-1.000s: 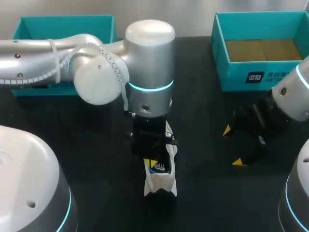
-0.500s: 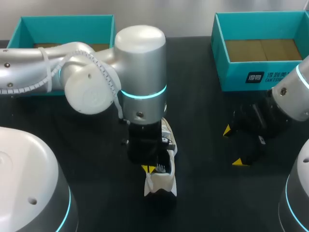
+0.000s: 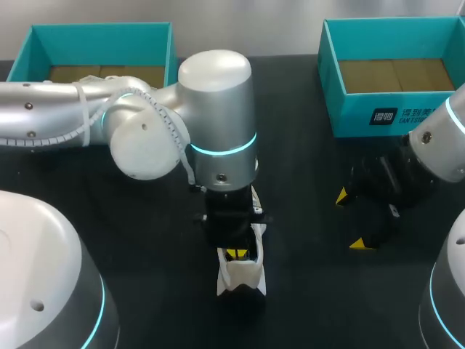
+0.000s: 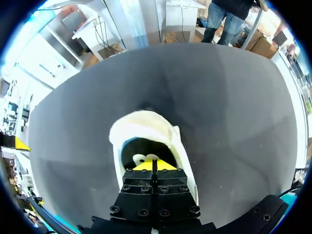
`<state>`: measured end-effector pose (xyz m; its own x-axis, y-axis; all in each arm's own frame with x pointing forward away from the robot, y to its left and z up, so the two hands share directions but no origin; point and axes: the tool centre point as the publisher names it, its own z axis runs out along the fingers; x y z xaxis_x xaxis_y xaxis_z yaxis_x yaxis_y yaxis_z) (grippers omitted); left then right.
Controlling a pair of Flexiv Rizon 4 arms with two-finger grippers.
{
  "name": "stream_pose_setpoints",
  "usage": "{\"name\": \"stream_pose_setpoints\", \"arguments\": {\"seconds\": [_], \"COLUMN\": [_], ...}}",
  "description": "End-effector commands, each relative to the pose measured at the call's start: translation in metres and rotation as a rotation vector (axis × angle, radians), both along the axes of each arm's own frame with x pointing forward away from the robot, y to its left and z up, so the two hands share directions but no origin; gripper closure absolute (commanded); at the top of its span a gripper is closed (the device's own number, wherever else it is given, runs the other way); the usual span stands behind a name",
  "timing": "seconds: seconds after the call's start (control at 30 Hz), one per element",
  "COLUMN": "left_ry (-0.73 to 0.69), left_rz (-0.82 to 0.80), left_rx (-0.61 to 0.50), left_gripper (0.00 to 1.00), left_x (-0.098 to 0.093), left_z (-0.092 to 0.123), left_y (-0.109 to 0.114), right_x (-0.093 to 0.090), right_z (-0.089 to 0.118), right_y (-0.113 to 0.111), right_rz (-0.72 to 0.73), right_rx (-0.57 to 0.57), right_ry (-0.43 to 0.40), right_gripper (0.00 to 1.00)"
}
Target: Take the shoe out of the shoebox, open the shoe tongue, remove and reinsert the insole, then place the shoe into the shoebox
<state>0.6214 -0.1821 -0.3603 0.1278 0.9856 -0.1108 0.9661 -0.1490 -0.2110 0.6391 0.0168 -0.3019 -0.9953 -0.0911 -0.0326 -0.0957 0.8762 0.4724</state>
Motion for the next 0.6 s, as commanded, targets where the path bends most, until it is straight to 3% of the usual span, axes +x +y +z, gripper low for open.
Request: {"name": "stream_pose_setpoints", "arguments": {"seconds": [0.03, 0.2, 0.33, 0.43, 0.6], "left_ry": [-0.031, -0.013, 0.012, -0.003, -0.008], "left_rz": [0.016, 0.036, 0.065, 0.082, 0.101], "left_rx": [0.002, 0.006, -0.002, 0.009, 0.003], "left_gripper": [1.0, 1.0, 1.0, 1.0, 1.0], "left_x": [-0.009, -0.019, -0.022, -0.018, -0.011], "left_z": [0.013, 0.006, -0.012, -0.031, -0.044], "left_y": [-0.001, -0.007, -0.008, -0.011, -0.008], "right_x": [-0.001, -0.001, -0.001, -0.001, -0.001], "right_z": [0.0, 0.0, 0.0, 0.0, 0.0], "right_y": [0.001, 0.001, 0.001, 0.001, 0.001], "right_rz": [0.0, 0.0, 0.0, 0.0, 0.0], "right_rx": [-0.002, -0.002, -0.002, -0.002, -0.002], "right_ry": [-0.002, -0.002, -0.002, -0.002, -0.002], "right_gripper": [0.0, 0.0, 0.0, 0.0, 0.0]}}
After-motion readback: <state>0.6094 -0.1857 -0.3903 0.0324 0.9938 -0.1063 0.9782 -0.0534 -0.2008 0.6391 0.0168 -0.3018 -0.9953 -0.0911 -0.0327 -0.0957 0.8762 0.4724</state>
